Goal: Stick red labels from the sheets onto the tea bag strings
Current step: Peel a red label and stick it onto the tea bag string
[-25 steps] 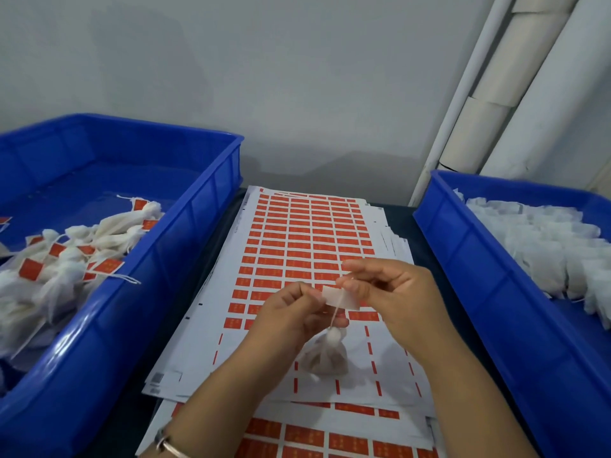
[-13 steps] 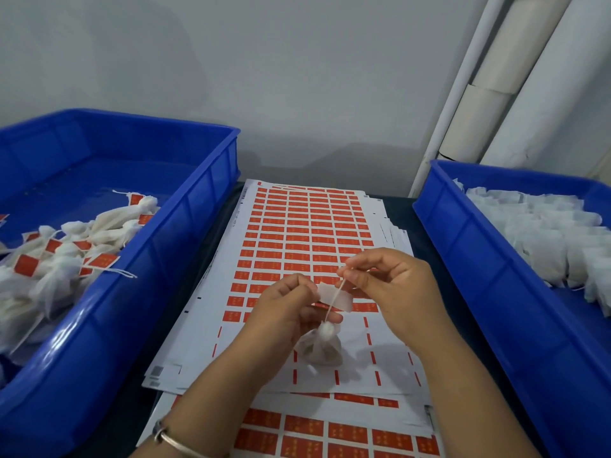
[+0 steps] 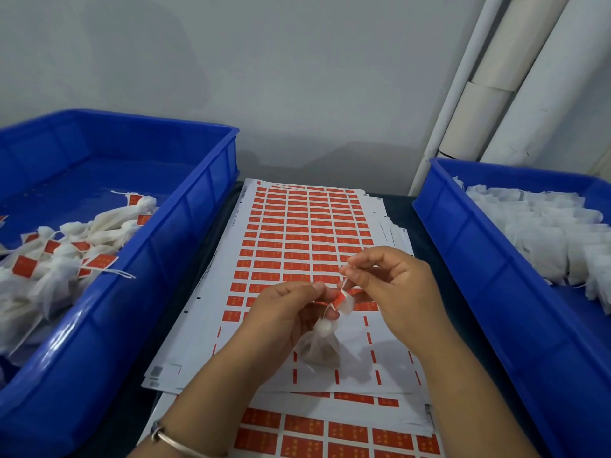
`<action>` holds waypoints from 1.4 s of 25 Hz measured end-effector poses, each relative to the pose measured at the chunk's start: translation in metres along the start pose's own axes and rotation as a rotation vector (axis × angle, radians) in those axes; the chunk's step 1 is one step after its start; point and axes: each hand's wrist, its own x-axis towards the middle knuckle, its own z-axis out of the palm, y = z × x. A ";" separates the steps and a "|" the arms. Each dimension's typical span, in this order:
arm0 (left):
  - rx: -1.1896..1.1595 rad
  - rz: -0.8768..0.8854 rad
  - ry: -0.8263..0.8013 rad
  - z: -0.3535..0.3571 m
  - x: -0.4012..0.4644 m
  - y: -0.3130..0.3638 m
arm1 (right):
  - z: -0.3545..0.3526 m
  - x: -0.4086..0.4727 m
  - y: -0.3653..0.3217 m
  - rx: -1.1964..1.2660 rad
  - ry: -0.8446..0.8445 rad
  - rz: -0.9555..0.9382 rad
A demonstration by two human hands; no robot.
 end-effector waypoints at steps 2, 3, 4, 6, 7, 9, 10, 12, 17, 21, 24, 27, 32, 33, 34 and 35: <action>-0.001 -0.005 -0.054 -0.002 -0.001 0.000 | 0.000 -0.001 0.000 -0.005 -0.008 -0.011; -0.010 -0.009 -0.081 -0.003 -0.001 0.000 | 0.000 -0.001 -0.001 -0.006 -0.013 -0.017; -0.025 -0.011 -0.103 -0.004 -0.001 0.000 | 0.001 -0.001 -0.001 -0.004 -0.018 -0.021; -0.059 -0.027 -0.129 -0.005 -0.001 -0.001 | 0.001 -0.002 -0.001 -0.004 -0.027 -0.028; -0.069 -0.036 -0.132 -0.006 -0.001 -0.001 | 0.001 -0.002 -0.002 -0.008 -0.030 -0.032; -0.068 -0.054 -0.123 -0.006 0.000 -0.002 | 0.002 -0.003 -0.003 -0.017 -0.035 -0.040; -0.066 -0.061 -0.120 -0.005 0.001 -0.002 | 0.002 -0.003 -0.004 -0.021 -0.037 -0.042; -0.061 -0.067 -0.119 -0.006 0.001 -0.003 | 0.003 -0.004 -0.005 -0.016 -0.040 -0.045; -0.025 -0.049 -0.130 -0.006 0.002 -0.004 | 0.004 -0.005 -0.006 -0.030 -0.045 -0.053; 0.162 0.021 -0.079 -0.003 0.001 -0.004 | 0.006 -0.008 -0.006 -0.051 -0.036 -0.060; 0.275 0.119 0.012 0.000 -0.001 -0.001 | 0.007 -0.010 -0.009 -0.054 -0.064 -0.044; 0.321 0.172 0.119 -0.002 -0.006 0.007 | 0.010 -0.016 -0.011 -0.094 -0.075 -0.002; 0.478 0.224 0.143 -0.005 -0.023 0.037 | 0.021 -0.025 -0.019 0.070 0.060 0.026; 0.492 0.241 0.168 -0.009 -0.028 0.048 | 0.023 -0.026 -0.023 0.112 0.056 0.036; 0.507 0.281 0.224 -0.016 -0.035 0.061 | 0.026 -0.027 -0.027 0.141 0.053 0.047; 0.532 0.345 0.305 -0.026 -0.042 0.075 | 0.028 -0.028 -0.030 0.153 0.058 0.061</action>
